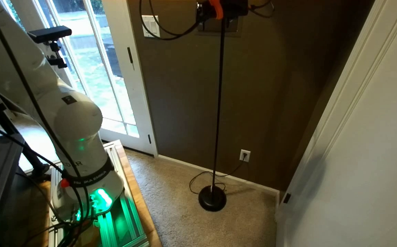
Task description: Move the lamp to the left
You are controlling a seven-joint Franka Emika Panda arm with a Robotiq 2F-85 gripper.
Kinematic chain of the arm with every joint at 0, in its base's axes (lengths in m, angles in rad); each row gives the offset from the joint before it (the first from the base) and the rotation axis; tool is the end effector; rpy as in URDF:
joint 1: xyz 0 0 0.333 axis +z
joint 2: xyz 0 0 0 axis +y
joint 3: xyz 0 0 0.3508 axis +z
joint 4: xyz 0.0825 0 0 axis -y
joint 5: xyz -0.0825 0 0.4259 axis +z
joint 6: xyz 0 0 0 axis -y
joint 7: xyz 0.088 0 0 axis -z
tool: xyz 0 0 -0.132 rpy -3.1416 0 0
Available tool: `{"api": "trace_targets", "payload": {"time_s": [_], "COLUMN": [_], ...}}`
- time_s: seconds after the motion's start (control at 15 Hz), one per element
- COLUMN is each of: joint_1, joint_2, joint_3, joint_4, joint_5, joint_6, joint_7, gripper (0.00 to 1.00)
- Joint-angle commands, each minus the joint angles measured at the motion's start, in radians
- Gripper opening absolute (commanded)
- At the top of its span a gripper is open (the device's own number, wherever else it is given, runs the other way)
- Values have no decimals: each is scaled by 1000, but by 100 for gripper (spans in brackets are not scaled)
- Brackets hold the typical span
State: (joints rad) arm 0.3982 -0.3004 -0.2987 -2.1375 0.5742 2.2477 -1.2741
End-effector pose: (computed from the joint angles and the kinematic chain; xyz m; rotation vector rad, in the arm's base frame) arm 0.5421 0.0659 0.5760 -2.3141 -1.4034 -0.9054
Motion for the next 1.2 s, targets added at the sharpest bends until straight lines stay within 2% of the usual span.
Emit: {"api": "trace_targets", "payload": {"time_s": [0.0,0.2,0.47,0.53,0.8,1.13], "joint_1": [-88,-88,-134,-139,-180,-236], "joint_2": [9,9,36,41,70,117], "joint_3": [77,77,95,94,106,154], "joint_4": [5,5,22,25,33,43], "joint_5": [32,32,151,211,391,543], "joint_6": [-15,-15,-7,-15,-47,-33], "joint_7": [-20,-21,-59,-80,-220,-400], "gripper": [100,100,100,100,100,100]}}
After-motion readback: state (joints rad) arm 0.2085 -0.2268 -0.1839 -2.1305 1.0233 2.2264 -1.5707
